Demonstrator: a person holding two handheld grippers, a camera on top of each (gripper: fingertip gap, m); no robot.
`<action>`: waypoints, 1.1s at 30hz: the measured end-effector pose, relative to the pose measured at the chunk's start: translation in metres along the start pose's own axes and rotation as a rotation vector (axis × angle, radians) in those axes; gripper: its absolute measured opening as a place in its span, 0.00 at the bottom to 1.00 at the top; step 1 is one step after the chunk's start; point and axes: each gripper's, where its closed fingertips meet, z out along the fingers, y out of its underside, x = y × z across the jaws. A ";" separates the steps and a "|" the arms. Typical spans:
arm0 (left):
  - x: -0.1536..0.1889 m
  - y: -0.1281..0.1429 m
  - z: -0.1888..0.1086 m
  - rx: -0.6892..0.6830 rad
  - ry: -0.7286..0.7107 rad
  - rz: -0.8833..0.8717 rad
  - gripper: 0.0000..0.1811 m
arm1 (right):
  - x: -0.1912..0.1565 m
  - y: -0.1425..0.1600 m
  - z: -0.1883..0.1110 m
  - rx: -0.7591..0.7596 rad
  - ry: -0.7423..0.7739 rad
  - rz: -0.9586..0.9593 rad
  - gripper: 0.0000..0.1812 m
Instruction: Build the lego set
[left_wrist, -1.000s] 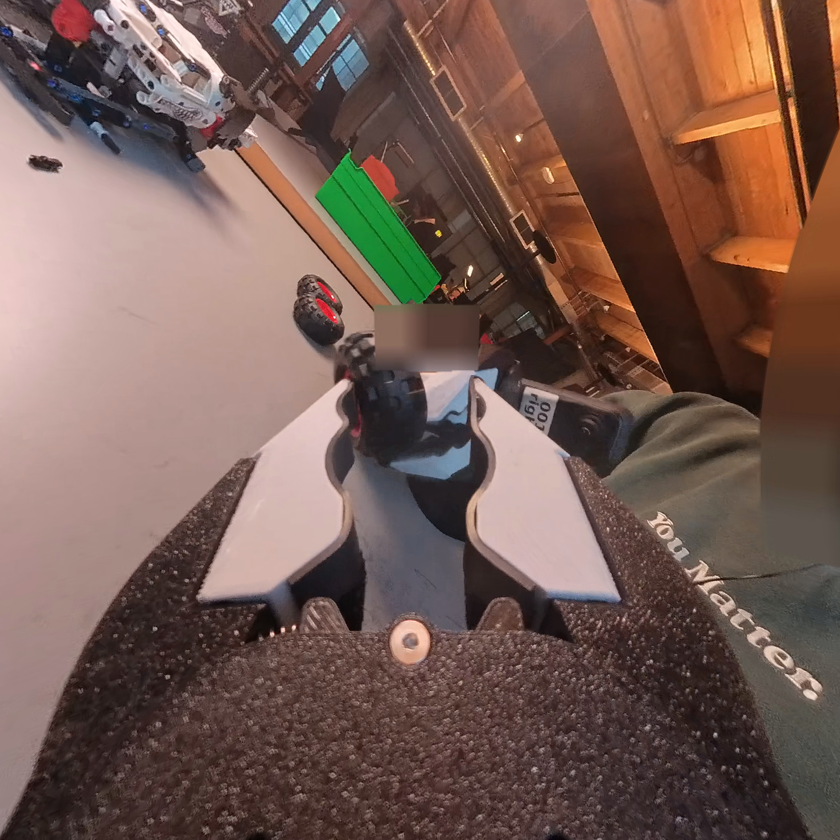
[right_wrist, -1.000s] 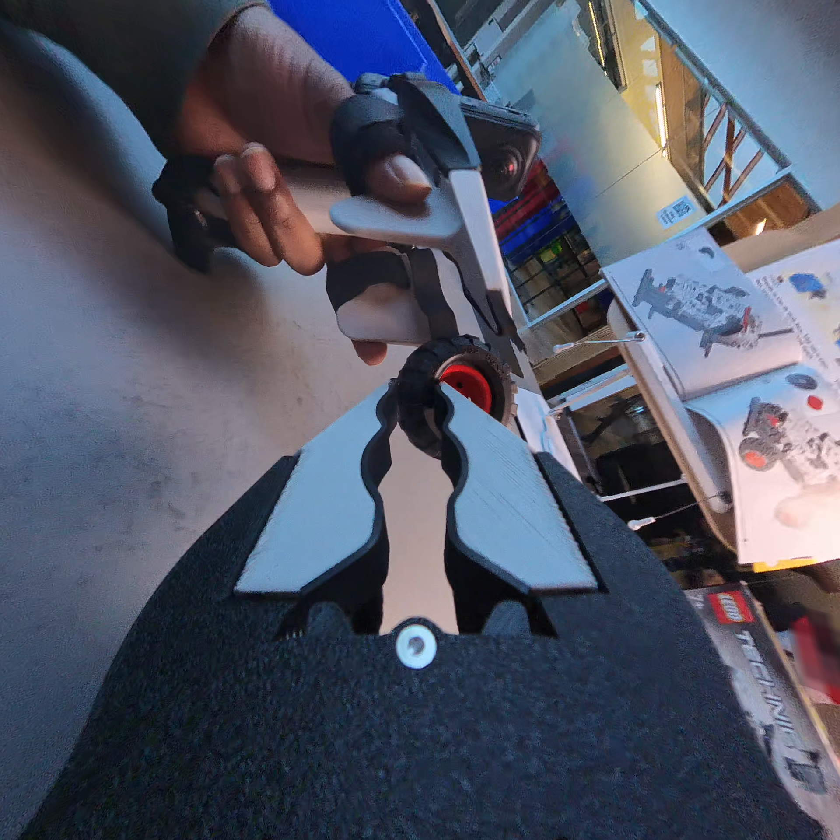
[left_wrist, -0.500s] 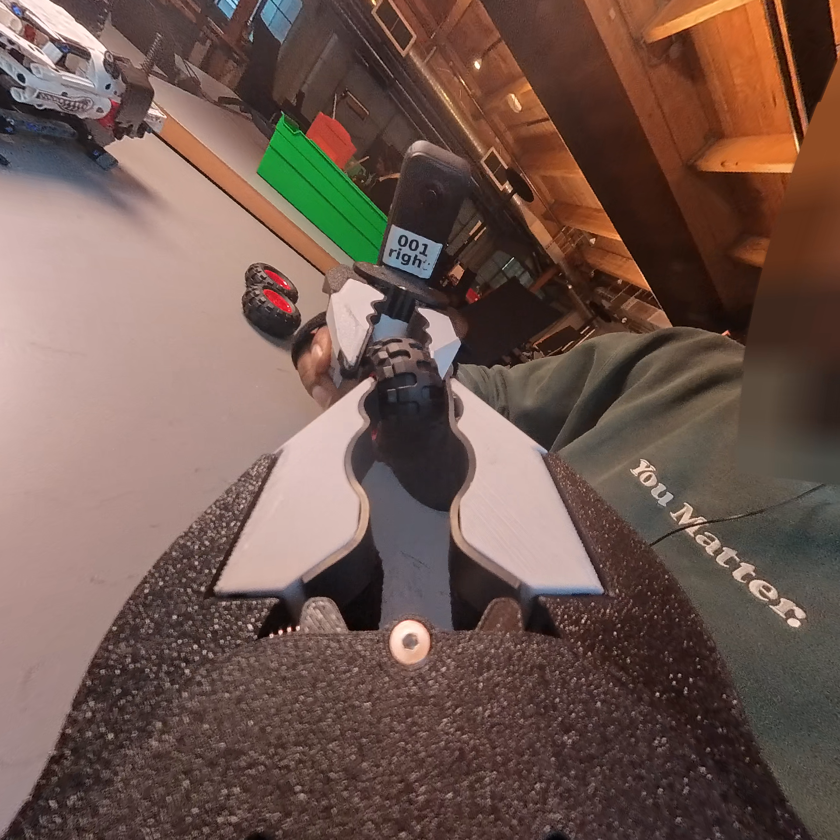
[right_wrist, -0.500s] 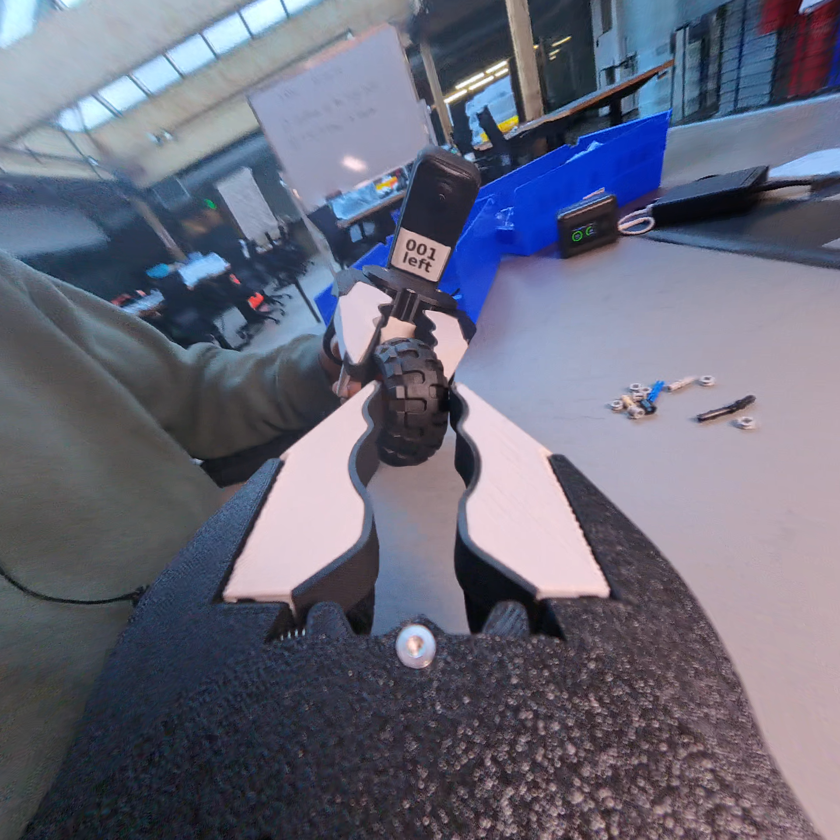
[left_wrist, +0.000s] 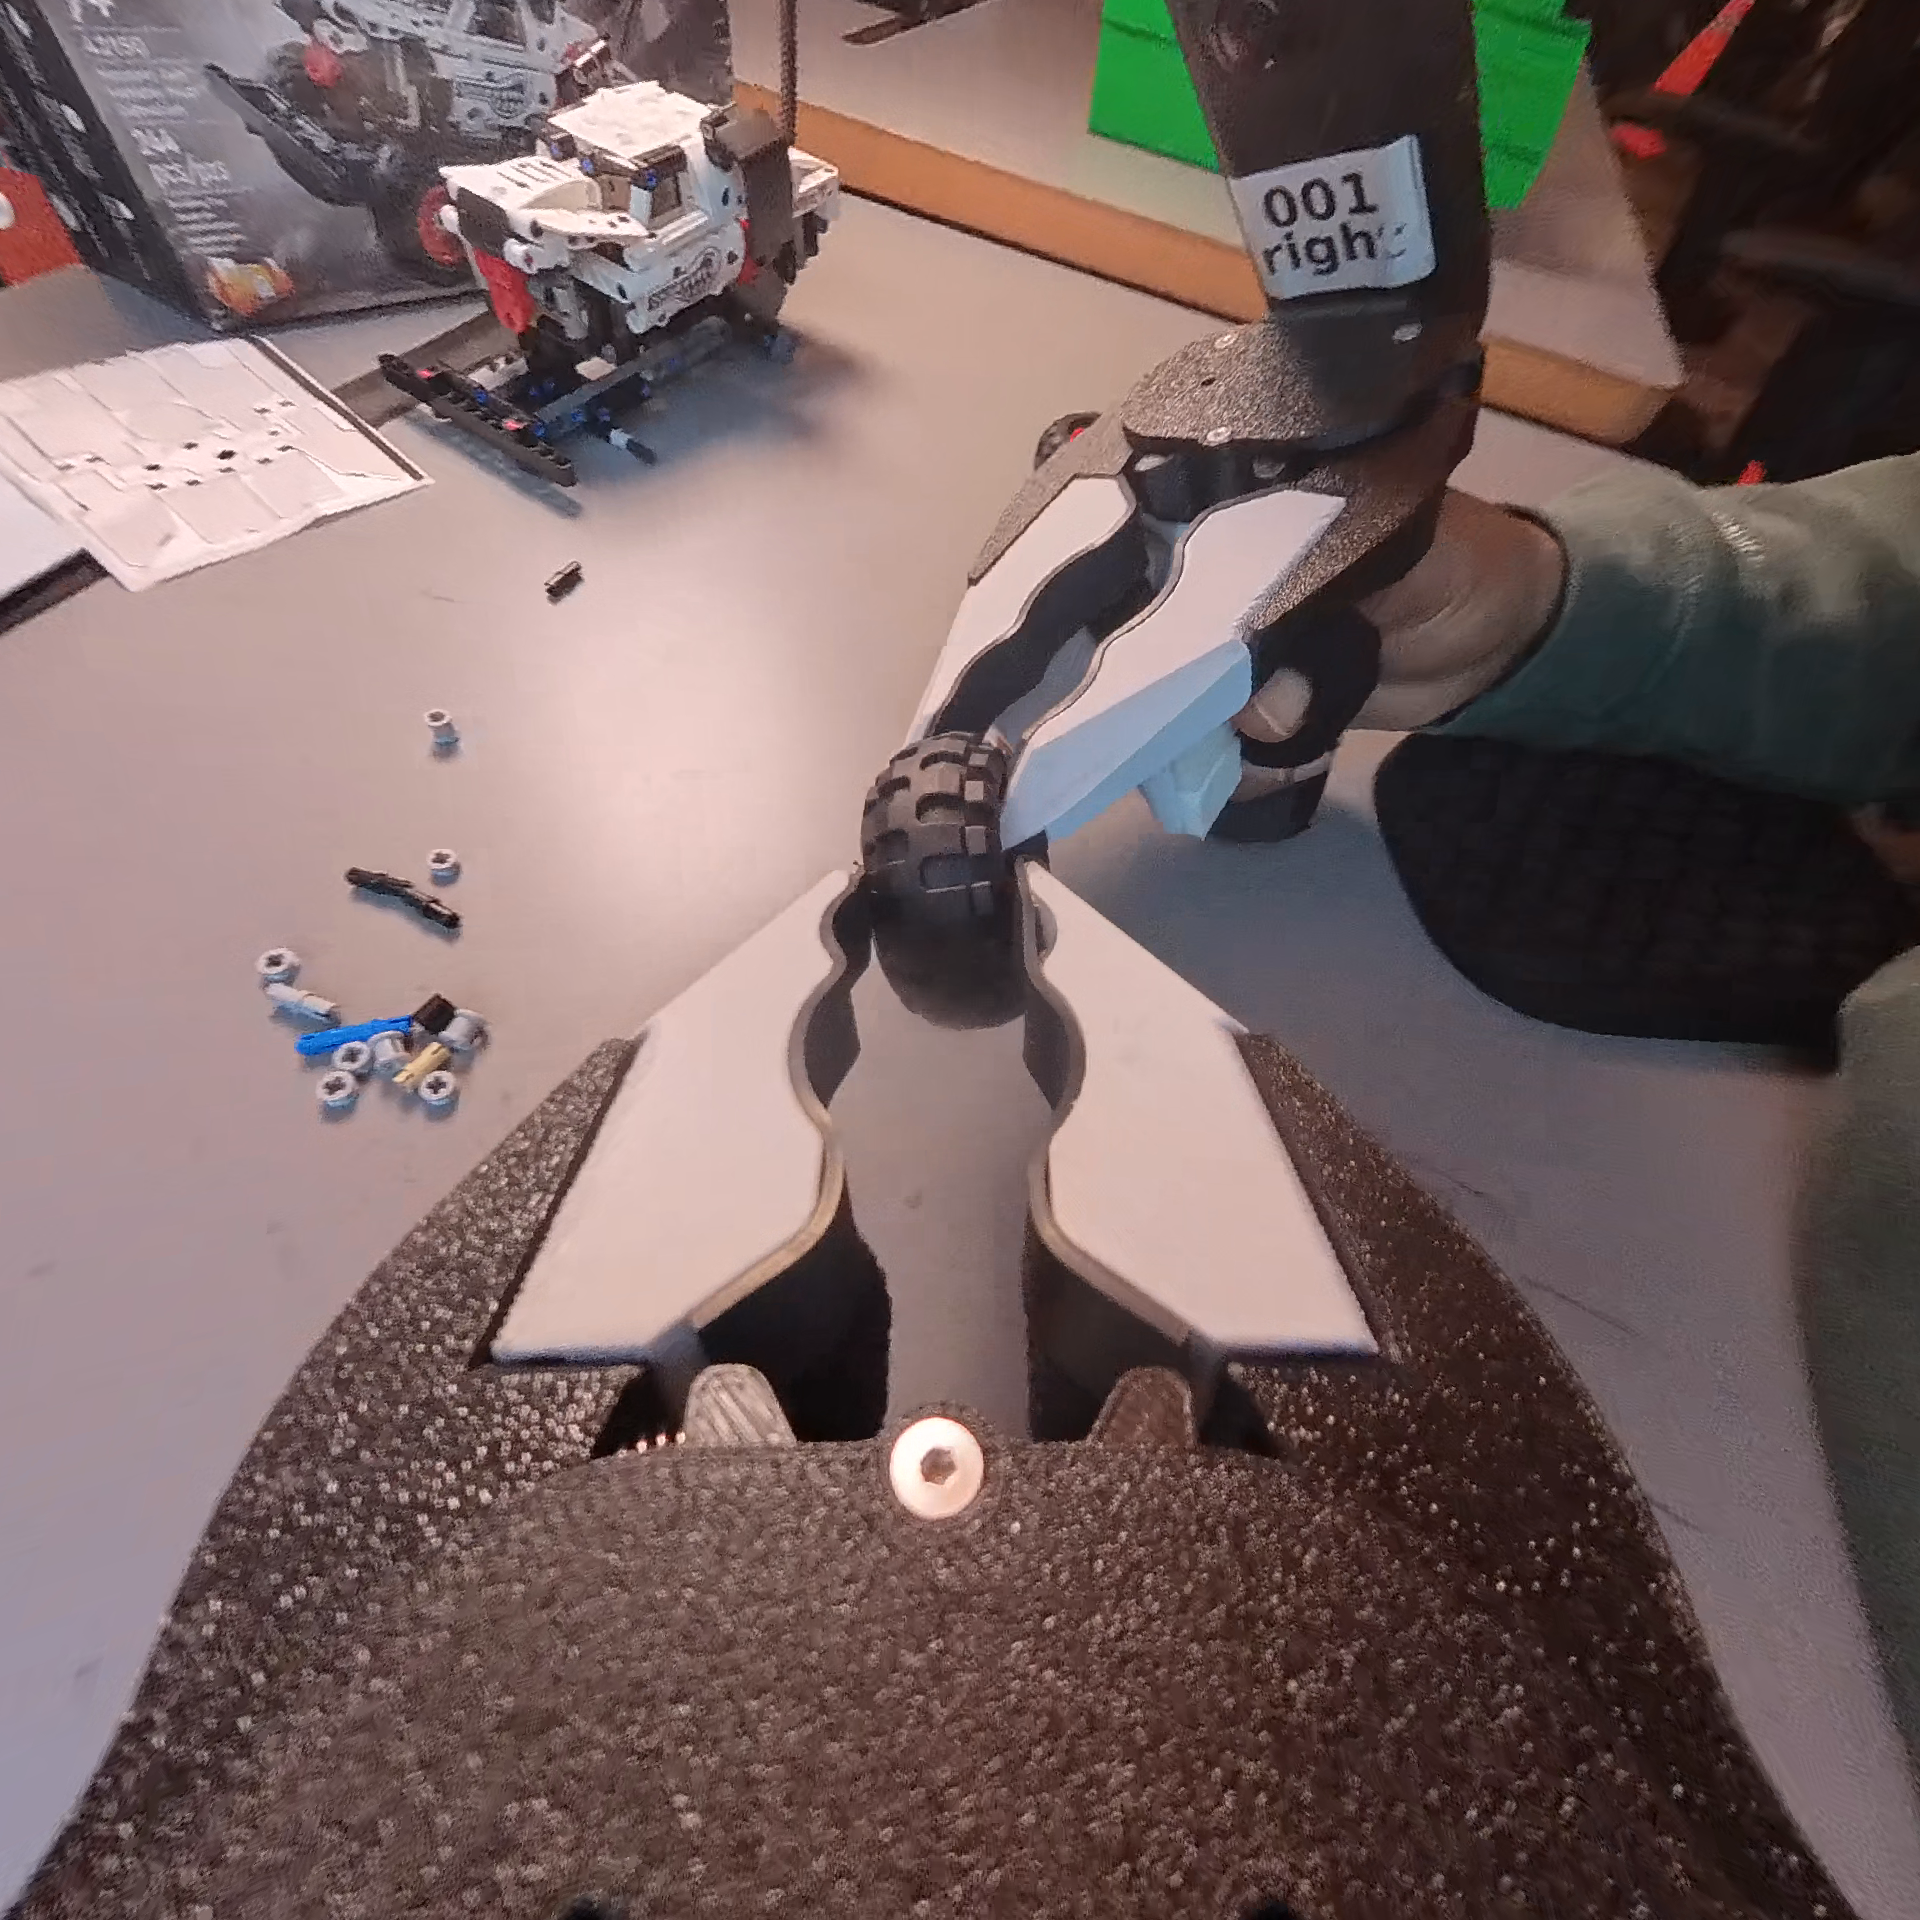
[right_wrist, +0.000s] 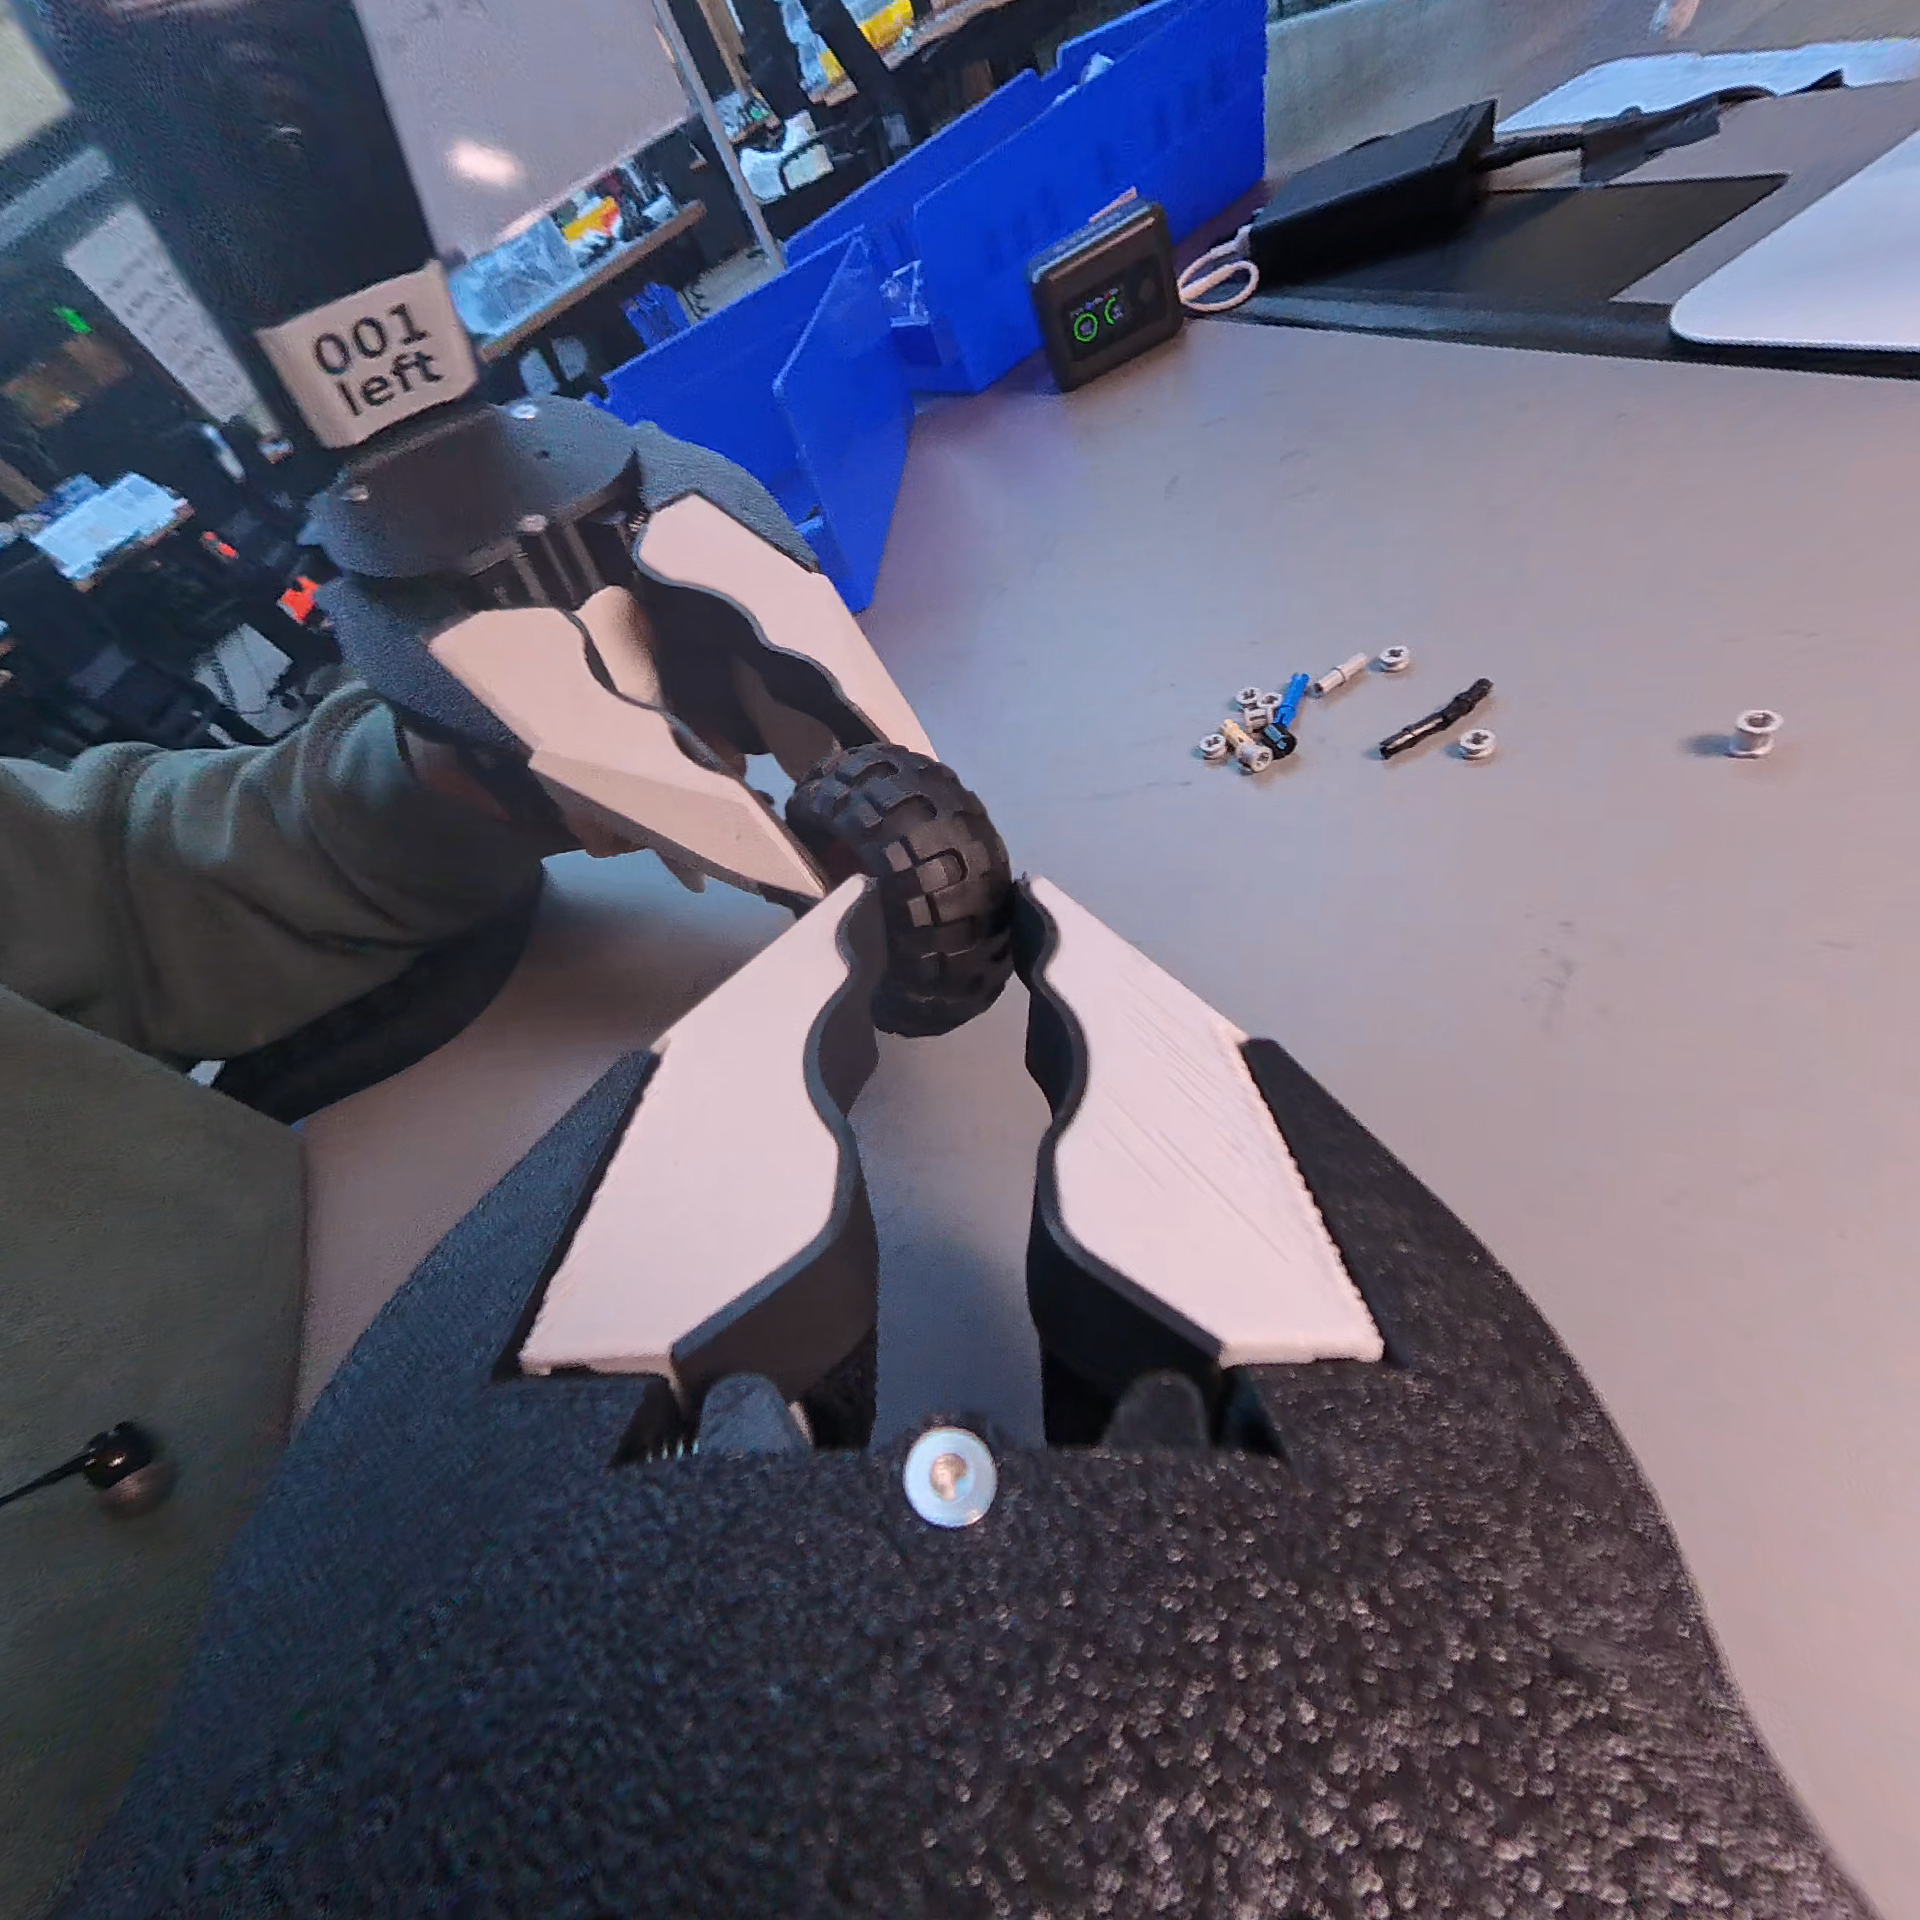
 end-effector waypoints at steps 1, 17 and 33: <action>-0.001 0.001 0.002 -0.007 -0.039 0.028 0.13 | 0.004 0.001 0.000 -0.002 0.021 0.002 0.11; 0.032 0.003 0.015 -0.005 0.031 0.167 0.00 | 0.027 -0.013 -0.016 0.019 0.248 -0.185 0.01; 0.050 -0.036 -0.023 0.271 0.634 -0.437 0.18 | -0.043 -0.032 -0.018 0.230 -0.157 -0.228 0.01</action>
